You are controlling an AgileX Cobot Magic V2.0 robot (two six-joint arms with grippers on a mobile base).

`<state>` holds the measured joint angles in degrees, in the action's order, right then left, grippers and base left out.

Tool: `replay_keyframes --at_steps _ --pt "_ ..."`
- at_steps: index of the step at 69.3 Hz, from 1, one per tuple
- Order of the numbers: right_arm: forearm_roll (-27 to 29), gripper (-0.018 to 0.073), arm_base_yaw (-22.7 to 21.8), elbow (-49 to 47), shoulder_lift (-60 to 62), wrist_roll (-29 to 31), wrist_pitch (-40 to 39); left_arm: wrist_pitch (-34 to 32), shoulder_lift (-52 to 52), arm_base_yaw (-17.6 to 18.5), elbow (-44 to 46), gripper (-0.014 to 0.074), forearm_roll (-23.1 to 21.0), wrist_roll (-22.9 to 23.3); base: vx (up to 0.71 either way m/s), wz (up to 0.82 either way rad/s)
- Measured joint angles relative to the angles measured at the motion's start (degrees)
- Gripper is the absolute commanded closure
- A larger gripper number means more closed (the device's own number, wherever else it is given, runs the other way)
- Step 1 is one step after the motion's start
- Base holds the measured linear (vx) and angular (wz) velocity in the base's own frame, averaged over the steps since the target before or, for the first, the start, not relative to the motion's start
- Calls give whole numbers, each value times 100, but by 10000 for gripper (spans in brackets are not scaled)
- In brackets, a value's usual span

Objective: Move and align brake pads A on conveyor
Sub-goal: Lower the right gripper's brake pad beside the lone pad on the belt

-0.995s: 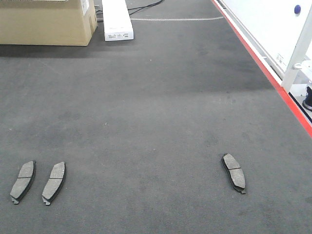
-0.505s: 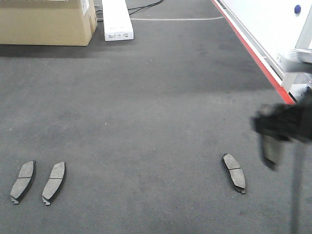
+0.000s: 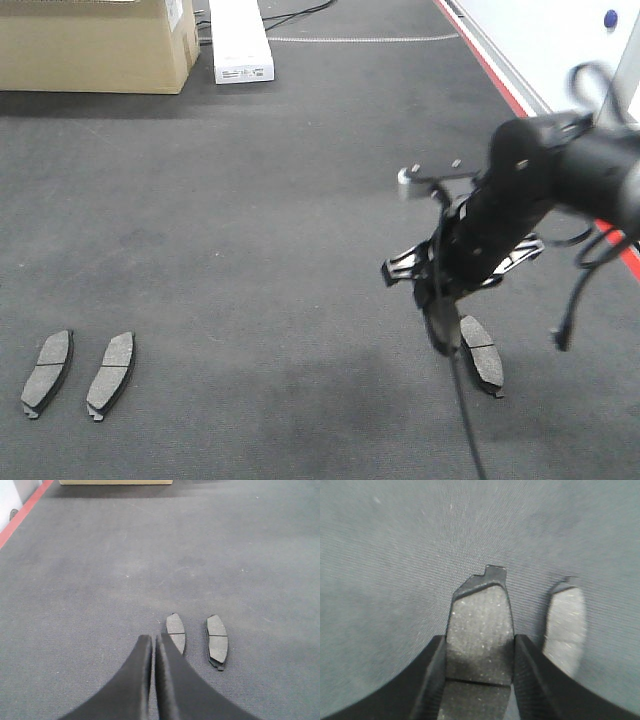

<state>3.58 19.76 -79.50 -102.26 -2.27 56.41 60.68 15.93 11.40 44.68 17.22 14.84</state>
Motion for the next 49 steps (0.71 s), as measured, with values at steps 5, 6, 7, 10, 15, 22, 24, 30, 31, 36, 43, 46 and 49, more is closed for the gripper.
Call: replay_keyframes --at_steps 5,6,7,10,15,22,24,30,31,36,43,46,49 --pt "0 563 6 0 -181 -28 0 0 0 0 0 603 0 0 0 0" --pt "0 563 13 0 -231 -34 0 0 0 0 0 603 0 0 0 0" --pt "0 563 13 0 -263 -41 0 0 0 0 0 603 0 0 0 0" --pt "0 563 13 0 -357 -40 -4 0 0 0 0 603 0 0 0 0" --pt "-5 563 13 0 -496 -42 -4 0 0 0 0 603 0 0 0 0" --pt "-5 563 13 0 -679 -42 -38 0 0 0 0 603 0 0 0 0" --pt "-5 563 13 0 -721 -42 -45 0 0 0 0 603 0 0 0 0" --pt "-17 563 13 0 -880 -42 -87 0 0 0 0 603 0 0 0 0" --pt "-23 563 13 0 -901 -42 -101 0 0 0 0 603 0 0 0 0" --pt "-23 563 13 0 -1013 -42 -155 0 0 0 0 603 0 0 0 0" --pt "-23 563 13 0 -1125 -42 -175 0 0 0 0 603 0 0 0 0" --pt "-23 563 13 0 -1151 -37 -177 0 0 0 0 603 0 0 0 0" --pt "-23 563 13 0 -1164 -32 -189 0 0 0 0 603 0 0 0 0"
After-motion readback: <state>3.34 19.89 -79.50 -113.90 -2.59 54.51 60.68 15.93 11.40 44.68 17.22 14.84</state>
